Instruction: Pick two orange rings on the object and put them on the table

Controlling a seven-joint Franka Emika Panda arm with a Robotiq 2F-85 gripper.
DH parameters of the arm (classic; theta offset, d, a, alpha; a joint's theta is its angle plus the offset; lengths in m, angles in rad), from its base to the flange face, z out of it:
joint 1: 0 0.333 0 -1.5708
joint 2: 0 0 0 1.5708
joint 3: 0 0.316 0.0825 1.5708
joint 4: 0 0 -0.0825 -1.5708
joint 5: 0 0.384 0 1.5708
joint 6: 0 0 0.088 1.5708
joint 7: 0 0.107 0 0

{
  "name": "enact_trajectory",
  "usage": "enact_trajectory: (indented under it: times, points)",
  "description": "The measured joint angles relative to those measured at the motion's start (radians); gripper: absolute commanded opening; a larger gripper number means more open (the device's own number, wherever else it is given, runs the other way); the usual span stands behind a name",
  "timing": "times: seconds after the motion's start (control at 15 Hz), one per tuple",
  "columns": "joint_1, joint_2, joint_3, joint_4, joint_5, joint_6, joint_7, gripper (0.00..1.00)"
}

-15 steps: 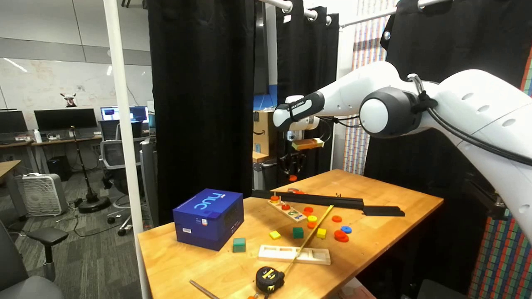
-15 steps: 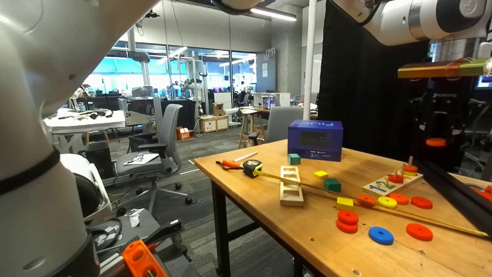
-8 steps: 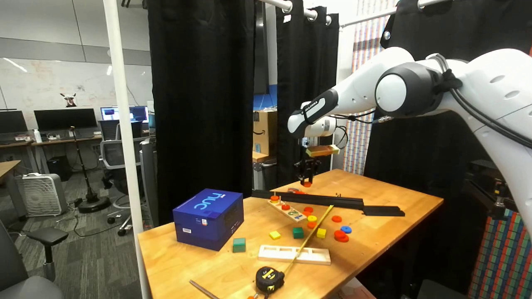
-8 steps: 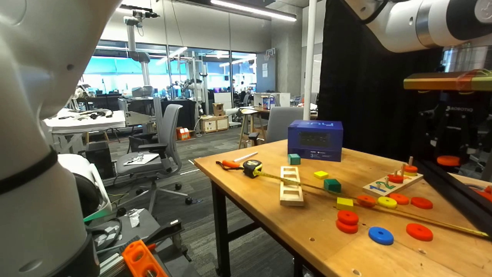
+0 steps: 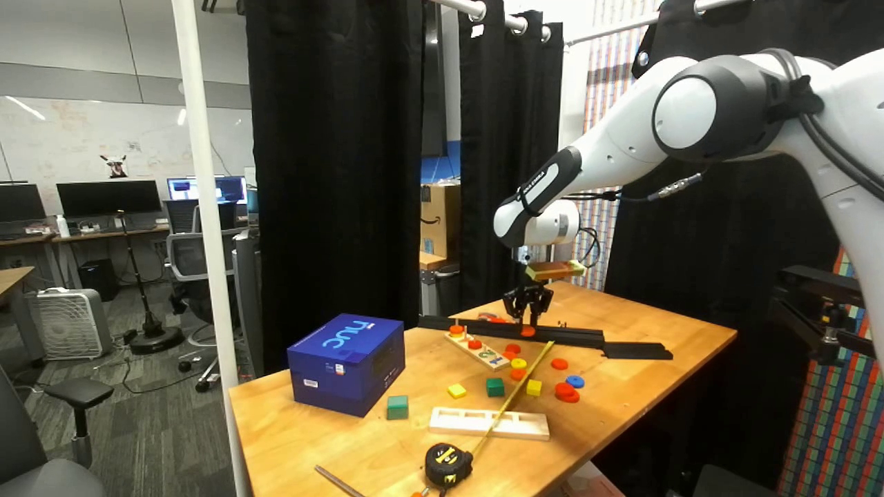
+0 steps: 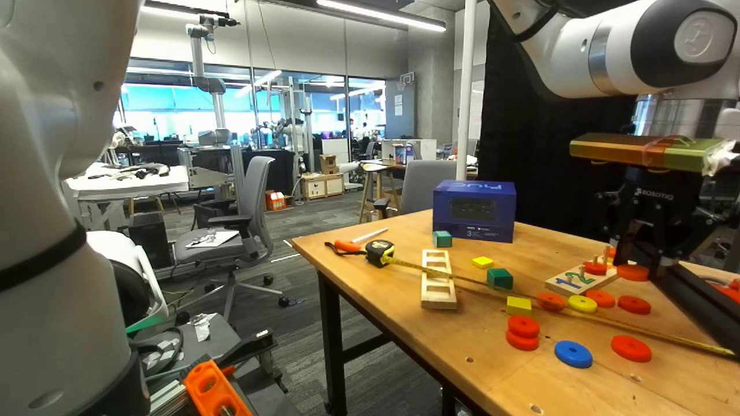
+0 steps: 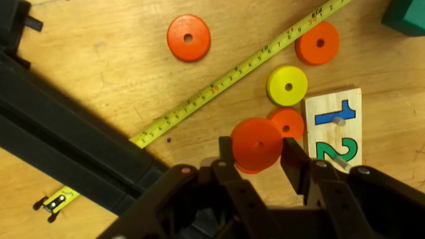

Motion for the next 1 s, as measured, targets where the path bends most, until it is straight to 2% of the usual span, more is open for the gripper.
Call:
enact_trajectory:
  times: [0.4,1.0]
  points:
    - [0.004,-0.035,0.0,-0.092,0.001,0.037,0.0,0.17]
    - [0.003,-0.02,0.0,-0.094,0.003,0.039,-0.008,0.17]
